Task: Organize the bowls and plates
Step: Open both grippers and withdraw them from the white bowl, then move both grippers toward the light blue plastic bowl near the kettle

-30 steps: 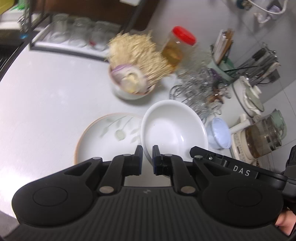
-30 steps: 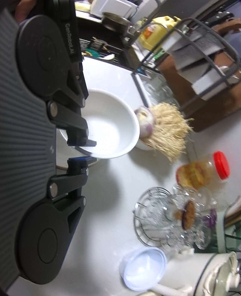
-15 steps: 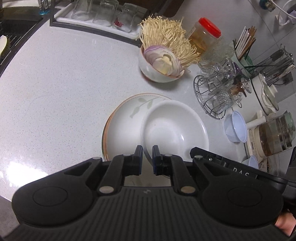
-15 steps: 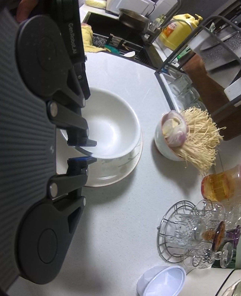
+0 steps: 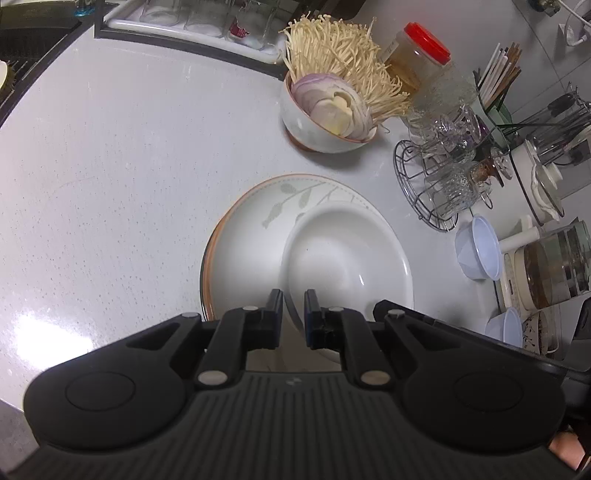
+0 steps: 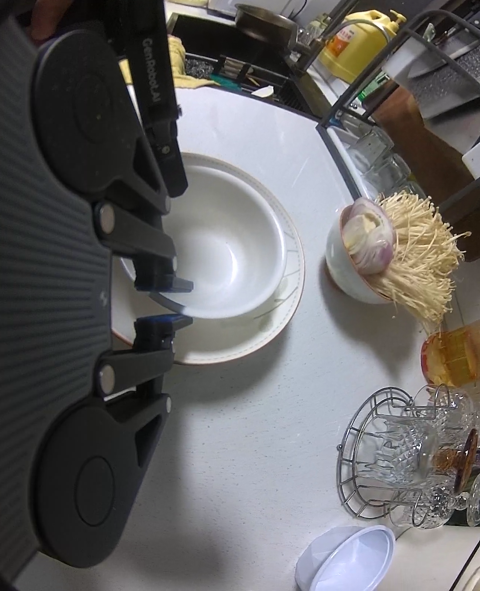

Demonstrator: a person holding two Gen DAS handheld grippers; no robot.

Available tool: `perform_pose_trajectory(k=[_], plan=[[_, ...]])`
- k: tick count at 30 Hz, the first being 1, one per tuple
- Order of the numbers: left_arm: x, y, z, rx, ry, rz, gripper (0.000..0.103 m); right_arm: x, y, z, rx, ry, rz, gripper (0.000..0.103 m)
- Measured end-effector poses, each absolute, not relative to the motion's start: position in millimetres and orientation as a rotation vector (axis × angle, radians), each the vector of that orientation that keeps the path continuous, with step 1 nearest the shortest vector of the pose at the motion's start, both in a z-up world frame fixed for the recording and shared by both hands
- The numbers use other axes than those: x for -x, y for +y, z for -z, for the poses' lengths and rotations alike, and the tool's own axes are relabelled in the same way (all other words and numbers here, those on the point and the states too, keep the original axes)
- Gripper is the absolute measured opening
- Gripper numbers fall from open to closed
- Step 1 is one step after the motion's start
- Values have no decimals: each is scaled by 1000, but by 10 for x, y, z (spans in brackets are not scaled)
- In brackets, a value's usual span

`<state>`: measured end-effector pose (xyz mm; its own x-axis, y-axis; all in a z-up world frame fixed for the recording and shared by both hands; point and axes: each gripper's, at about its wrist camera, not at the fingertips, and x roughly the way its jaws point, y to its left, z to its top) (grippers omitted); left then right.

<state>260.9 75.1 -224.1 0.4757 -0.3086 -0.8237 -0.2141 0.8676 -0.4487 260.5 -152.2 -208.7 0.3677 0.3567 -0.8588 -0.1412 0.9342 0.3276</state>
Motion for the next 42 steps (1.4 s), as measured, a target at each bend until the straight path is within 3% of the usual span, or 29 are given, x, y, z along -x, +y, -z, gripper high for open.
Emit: perform_pose_trajectory(k=[7, 9, 11, 13, 31, 42], plan=[[-2639, 758, 2219, 534, 1097, 60, 13, -2627, -1541, 2048, -230, 1139, -317, 16], [-2641, 778, 2189, 537, 1094, 61, 20, -2631, -1551, 2011, -234, 1129, -314, 17], [-2643, 789, 2145, 531, 1085, 57, 31, -2635, -1568, 1966, -233, 1117, -304, 29], [-2641, 801, 2077, 521, 1068, 56, 33, -2637, -1603, 1912, -247, 1102, -297, 46], [-2565, 622, 1252, 360, 895, 182, 38, -2374, -1753, 1157, -253, 865, -204, 46], [-2353, 520, 1026, 234, 839, 274, 38, -2042, -1699, 987, -251, 800, -117, 46]])
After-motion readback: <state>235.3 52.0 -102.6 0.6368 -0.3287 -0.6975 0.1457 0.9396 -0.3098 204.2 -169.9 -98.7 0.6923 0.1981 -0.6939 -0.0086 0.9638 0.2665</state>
